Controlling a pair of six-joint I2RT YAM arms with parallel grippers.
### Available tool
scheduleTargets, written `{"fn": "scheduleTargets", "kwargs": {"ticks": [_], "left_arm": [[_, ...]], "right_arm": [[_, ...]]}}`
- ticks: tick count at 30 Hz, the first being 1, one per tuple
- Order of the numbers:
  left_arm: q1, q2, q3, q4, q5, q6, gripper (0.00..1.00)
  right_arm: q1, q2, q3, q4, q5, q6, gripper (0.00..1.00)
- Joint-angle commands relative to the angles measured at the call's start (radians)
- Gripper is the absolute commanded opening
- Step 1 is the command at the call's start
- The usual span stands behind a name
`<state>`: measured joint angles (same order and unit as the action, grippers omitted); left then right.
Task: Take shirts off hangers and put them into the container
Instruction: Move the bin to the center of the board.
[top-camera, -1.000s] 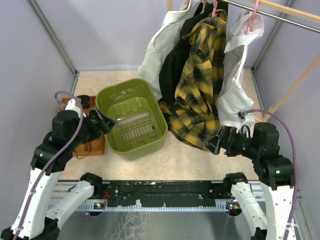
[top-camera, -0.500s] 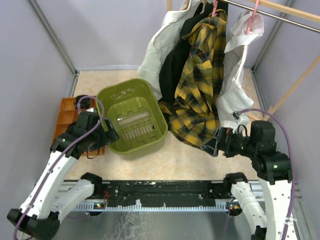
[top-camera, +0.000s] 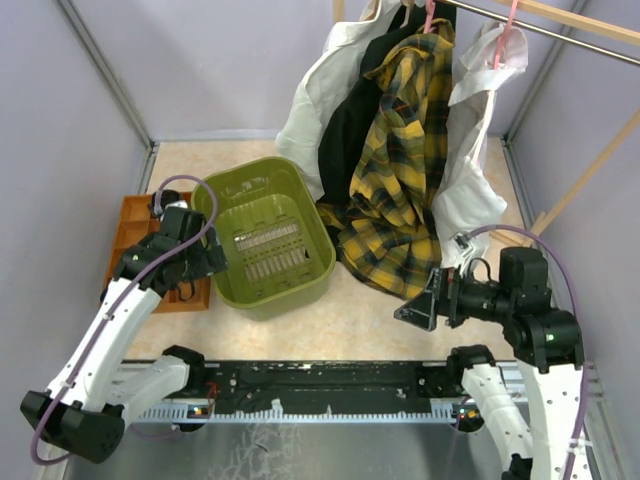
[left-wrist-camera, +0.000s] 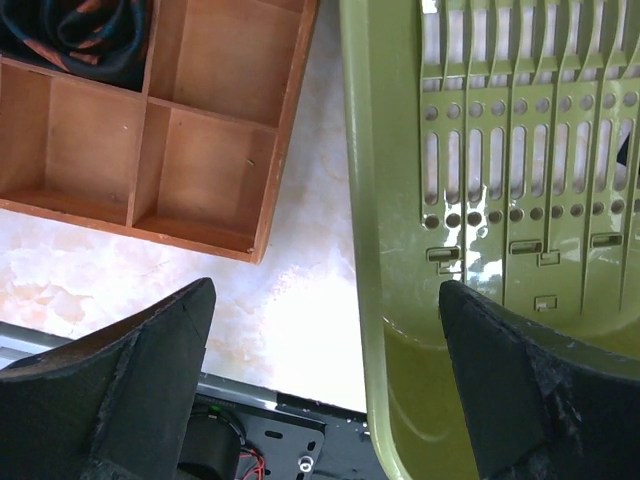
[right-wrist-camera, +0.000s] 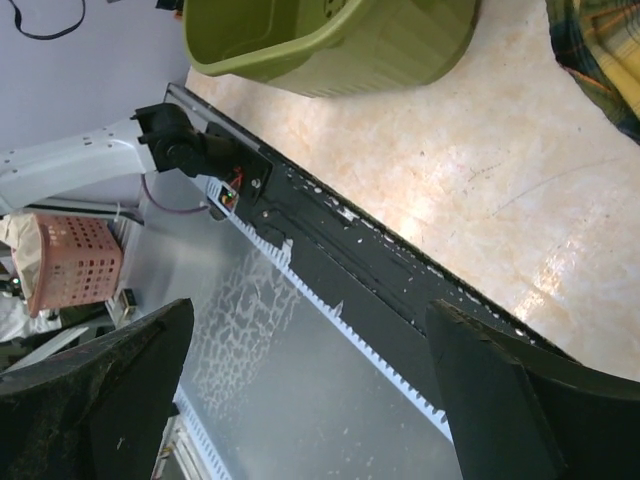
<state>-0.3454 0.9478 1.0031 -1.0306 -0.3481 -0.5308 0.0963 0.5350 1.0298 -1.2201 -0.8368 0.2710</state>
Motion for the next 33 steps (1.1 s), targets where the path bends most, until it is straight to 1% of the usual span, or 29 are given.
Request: {"fn": "scheduleTargets", "kwargs": {"ticks": [1,4,6,9,10,11,12,14,16,17,19,22,27,29,30,31,33], "left_arm": [[0.041,0.002,0.01,0.029,0.031,0.035,0.99],[0.066,-0.028,-0.031,0.089,0.114,0.045,0.99],[0.093,-0.041,-0.055,0.123,0.183,0.05,1.0],[0.124,-0.033,-0.056,0.132,0.231,0.052,1.0],[0.132,-0.031,-0.05,0.131,0.24,0.056,1.0],[0.136,-0.033,-0.046,0.13,0.249,0.059,1.0],[0.138,-0.035,-0.043,0.13,0.255,0.06,1.0],[0.141,-0.043,-0.045,0.129,0.267,0.057,1.0],[0.143,-0.053,-0.055,0.129,0.299,0.054,1.0],[0.143,-0.055,-0.059,0.122,0.309,0.049,1.0],[0.143,-0.067,-0.069,0.109,0.32,0.04,1.0],[0.143,-0.096,-0.087,0.111,0.346,0.035,0.99],[0.144,-0.131,-0.12,0.143,0.408,0.011,1.0],[0.143,-0.129,-0.124,0.148,0.417,0.007,1.0],[0.143,-0.127,-0.122,0.146,0.417,0.008,1.0],[0.143,-0.125,-0.121,0.143,0.415,0.007,1.0],[0.143,-0.129,-0.121,0.141,0.418,0.005,1.0]], "right_arm": [[0.01,0.093,0.012,0.01,0.032,0.0,0.99],[0.037,0.175,0.072,0.004,0.109,0.01,0.99],[0.103,0.208,0.1,0.023,0.244,0.046,0.99],[0.328,0.255,0.094,0.088,0.433,0.155,0.99],[0.422,0.271,0.087,0.12,0.525,0.21,0.99],[0.525,0.294,0.082,0.156,0.675,0.277,0.99],[0.615,0.304,0.08,0.19,0.739,0.306,0.99],[0.78,0.356,0.092,0.233,0.93,0.362,0.99],[0.886,0.422,0.124,0.242,1.065,0.386,0.99],[0.915,0.451,0.142,0.237,1.135,0.397,0.99],[0.93,0.504,0.167,0.246,1.207,0.39,0.99],[0.931,0.547,0.179,0.328,1.22,0.365,0.99],[0.93,0.595,0.167,0.508,1.155,0.356,0.99],[0.93,0.612,0.155,0.591,1.108,0.357,0.99],[0.931,0.622,0.148,0.612,1.108,0.354,0.99],[0.93,0.628,0.141,0.641,1.157,0.361,0.99],[0.931,0.618,0.118,0.652,1.347,0.459,0.99]]}}
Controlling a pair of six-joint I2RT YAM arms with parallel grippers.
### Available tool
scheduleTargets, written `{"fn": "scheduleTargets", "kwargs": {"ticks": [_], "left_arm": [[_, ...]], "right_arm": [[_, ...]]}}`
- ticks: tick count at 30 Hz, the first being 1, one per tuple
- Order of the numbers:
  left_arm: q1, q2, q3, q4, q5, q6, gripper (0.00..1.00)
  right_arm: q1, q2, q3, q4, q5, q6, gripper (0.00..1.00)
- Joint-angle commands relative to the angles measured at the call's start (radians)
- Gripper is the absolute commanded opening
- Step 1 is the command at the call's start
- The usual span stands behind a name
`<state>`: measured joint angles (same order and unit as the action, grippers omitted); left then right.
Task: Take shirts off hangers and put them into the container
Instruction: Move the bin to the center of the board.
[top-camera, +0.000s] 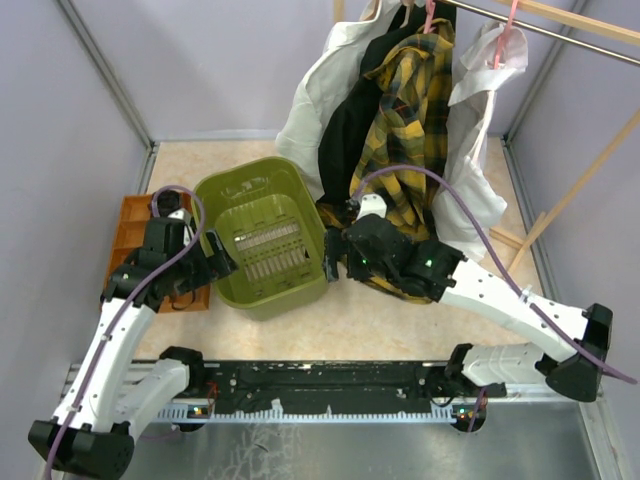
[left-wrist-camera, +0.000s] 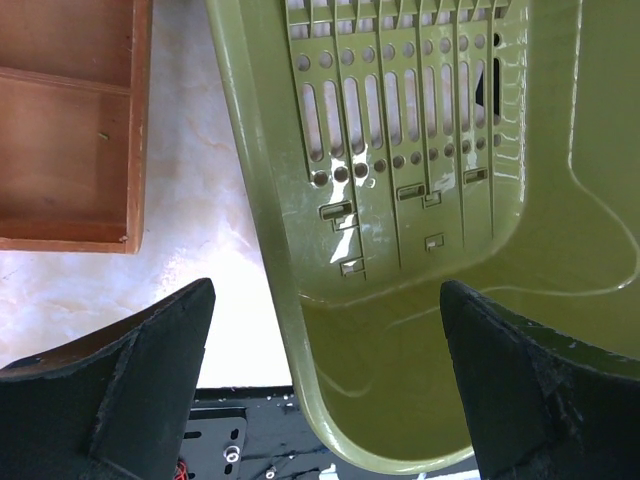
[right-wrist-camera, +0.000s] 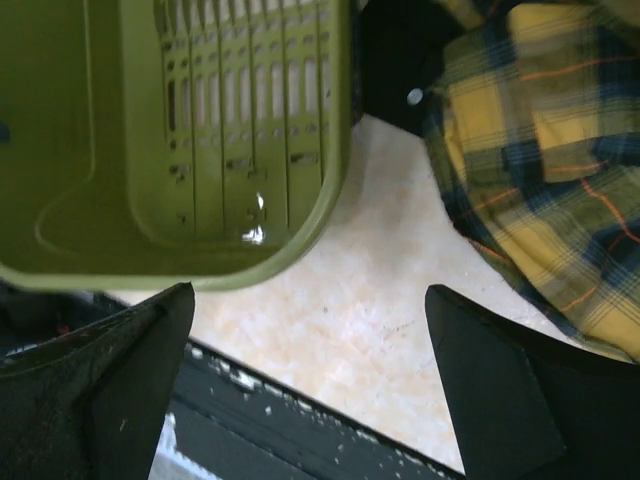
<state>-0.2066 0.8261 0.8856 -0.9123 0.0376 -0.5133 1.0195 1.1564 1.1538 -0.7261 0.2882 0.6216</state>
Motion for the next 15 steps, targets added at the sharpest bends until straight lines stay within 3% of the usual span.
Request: {"fn": "scheduleTargets", "kwargs": {"ticks": [1,3,6,10,15], "left_arm": [[0.004,-0.013,-0.006,0.023,0.037,-0.017,1.0],[0.004,-0.024,-0.017,0.034,0.056,-0.025,0.99],[0.004,-0.043,-0.029,0.052,0.07,-0.032,1.0],[0.004,-0.058,-0.047,0.068,0.071,-0.05,1.0],[0.004,-0.052,-0.067,0.098,0.094,-0.056,1.0]], "right_arm": [[0.007,-0.023,-0.046,0.197,0.301,0.156,0.99],[0.006,-0.077,-0.164,0.387,0.33,0.139,0.99],[0.005,-0.096,-0.252,0.583,0.21,0.048,0.99],[-0.003,-0.013,-0.205,0.526,0.19,0.056,0.99],[-0.055,0.074,-0.181,0.513,0.008,0.11,0.99]]}}
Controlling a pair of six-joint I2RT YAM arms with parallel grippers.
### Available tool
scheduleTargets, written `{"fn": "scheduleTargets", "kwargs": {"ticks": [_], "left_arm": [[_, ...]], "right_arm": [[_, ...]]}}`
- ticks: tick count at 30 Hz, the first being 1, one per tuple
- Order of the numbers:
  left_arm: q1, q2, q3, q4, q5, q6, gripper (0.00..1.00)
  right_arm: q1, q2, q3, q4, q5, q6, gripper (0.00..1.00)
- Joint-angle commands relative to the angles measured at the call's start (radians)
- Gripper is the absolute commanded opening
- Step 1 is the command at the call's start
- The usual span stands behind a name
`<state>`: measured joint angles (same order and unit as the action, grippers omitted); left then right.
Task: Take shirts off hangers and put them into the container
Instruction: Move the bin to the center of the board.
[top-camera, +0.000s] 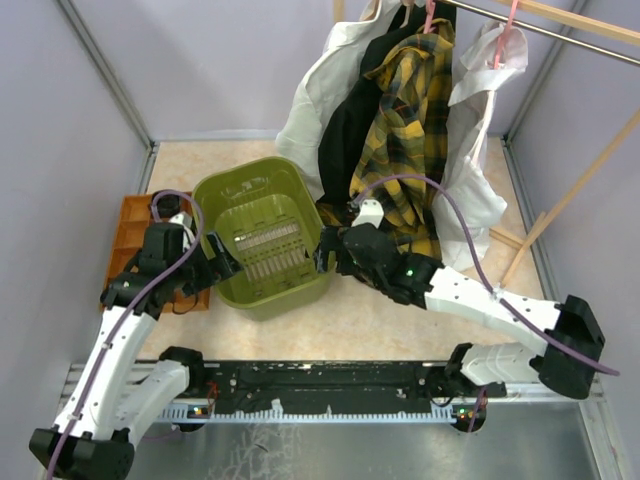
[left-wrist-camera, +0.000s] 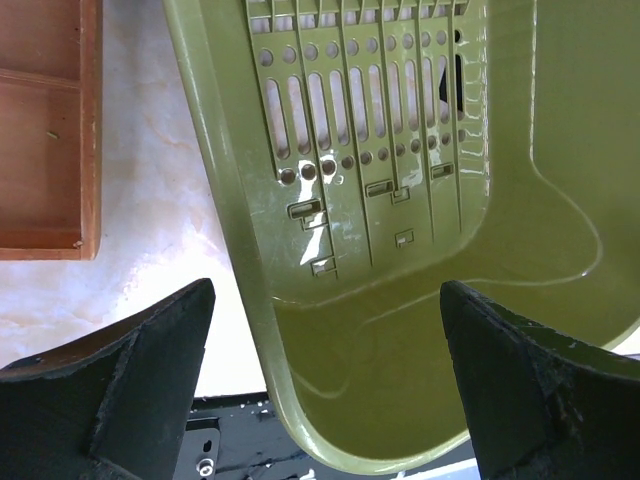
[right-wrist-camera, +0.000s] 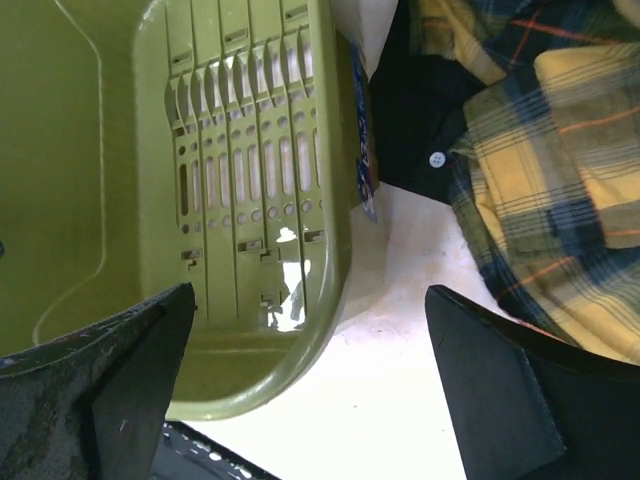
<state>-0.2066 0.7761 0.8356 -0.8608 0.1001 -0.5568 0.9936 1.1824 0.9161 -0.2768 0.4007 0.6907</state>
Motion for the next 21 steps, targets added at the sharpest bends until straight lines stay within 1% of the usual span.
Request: {"fn": "scheduleTargets", "kwargs": {"ticks": [1,3,5,6,10,12,14,18,21], "left_arm": [[0.004,0.001,-0.019,0.051,0.035,-0.012,1.0],[0.004,0.01,-0.021,0.065,0.043,-0.009,1.0],[0.004,0.021,-0.024,0.095,0.063,-0.009,1.0],[0.004,0.03,-0.022,0.125,0.077,-0.007,1.0],[0.004,0.096,0.004,0.2,0.101,0.004,1.0],[0.004,0.145,0.033,0.216,0.093,0.02,1.0],[0.004,0.194,0.07,0.208,0.063,0.04,1.0],[0.014,0.281,0.132,0.161,-0.094,0.068,1.0],[0.045,0.326,0.159,0.149,-0.101,0.089,1.0]], "right_arm": [[-0.029,0.06,0.061,0.073,-0.16,0.034,0.99],[-0.028,0.085,0.068,0.114,-0.332,-0.016,0.99],[-0.02,0.117,0.091,0.112,-0.488,-0.015,0.99],[-0.003,0.13,0.105,0.1,-0.526,-0.005,0.99],[0.106,0.134,0.112,0.136,-0.591,-0.038,0.99],[0.14,0.129,0.11,0.118,-0.573,-0.023,0.99],[0.145,0.121,0.113,0.059,-0.499,0.009,0.99],[0.144,0.119,0.121,-0.019,-0.464,-0.045,0.99],[0.143,0.135,0.162,-0.064,-0.368,-0.073,0.99]]}}
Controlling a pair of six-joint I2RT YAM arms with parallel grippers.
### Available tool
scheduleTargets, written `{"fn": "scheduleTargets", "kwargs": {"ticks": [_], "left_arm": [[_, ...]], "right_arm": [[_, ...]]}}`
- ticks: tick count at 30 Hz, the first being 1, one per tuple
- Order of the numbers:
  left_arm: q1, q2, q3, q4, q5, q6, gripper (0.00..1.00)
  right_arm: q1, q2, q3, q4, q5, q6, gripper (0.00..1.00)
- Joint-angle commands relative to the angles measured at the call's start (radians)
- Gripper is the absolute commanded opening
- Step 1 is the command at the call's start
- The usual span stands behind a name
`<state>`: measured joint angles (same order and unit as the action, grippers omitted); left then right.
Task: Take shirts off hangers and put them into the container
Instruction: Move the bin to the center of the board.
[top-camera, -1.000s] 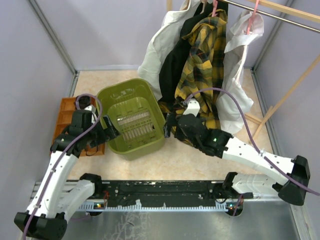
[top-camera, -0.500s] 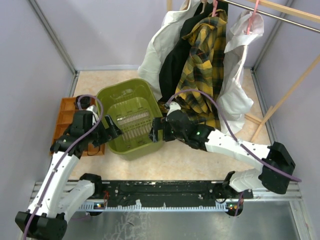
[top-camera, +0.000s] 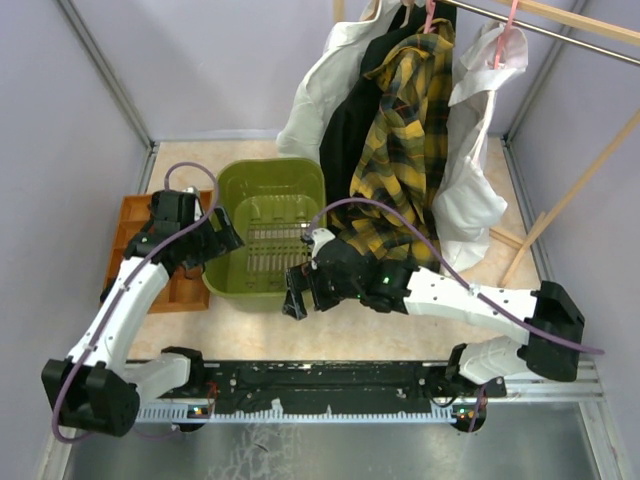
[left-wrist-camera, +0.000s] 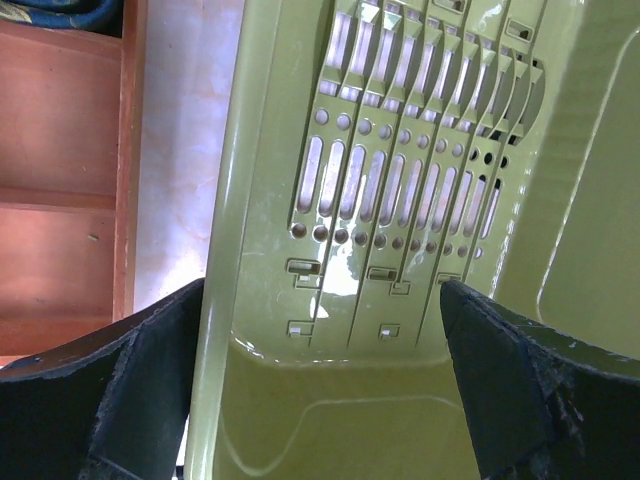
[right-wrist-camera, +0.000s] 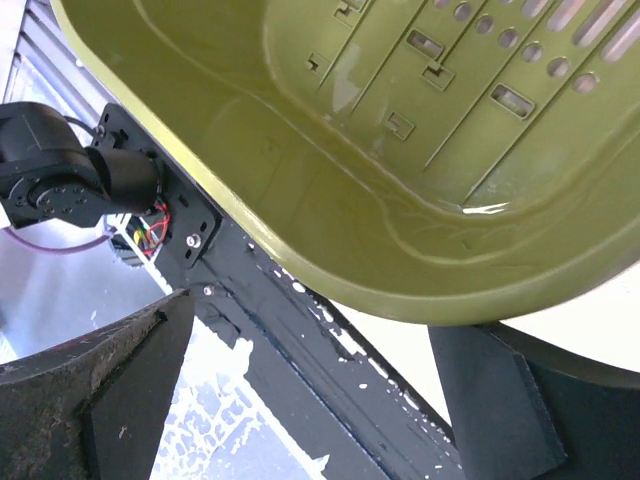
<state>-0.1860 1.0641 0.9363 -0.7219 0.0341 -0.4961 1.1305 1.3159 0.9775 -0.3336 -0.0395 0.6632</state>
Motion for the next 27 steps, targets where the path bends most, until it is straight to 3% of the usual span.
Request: {"fn": "scheduleTargets", "kwargs": {"ticks": [1,7,13,17,23,27], "left_arm": [[0.033,0.044,0.063,0.007,-0.032,0.027,1.0],[0.054,-0.022,0.009,-0.002,-0.051,0.002,1.0],[0.084,-0.056,0.013,-0.092,-0.098,0.044,0.99],[0.091,-0.09,0.031,-0.127,-0.125,0.06,0.99],[0.092,-0.132,0.067,-0.175,-0.134,0.042,0.99],[0.092,-0.179,0.095,-0.202,-0.116,0.037,1.0]], "right_arm": [[0.003,0.014,0.119,-0.016,0.088,-0.058,0.99],[-0.042,0.148,0.234,-0.016,0.066,-0.032,0.99],[-0.046,0.245,0.402,-0.167,0.243,0.041,0.99],[-0.045,0.162,0.359,-0.139,0.238,-0.002,0.99],[-0.046,-0.056,0.227,-0.162,0.371,-0.007,0.99],[-0.046,-0.214,0.128,-0.122,0.26,-0.082,0.99]]}}
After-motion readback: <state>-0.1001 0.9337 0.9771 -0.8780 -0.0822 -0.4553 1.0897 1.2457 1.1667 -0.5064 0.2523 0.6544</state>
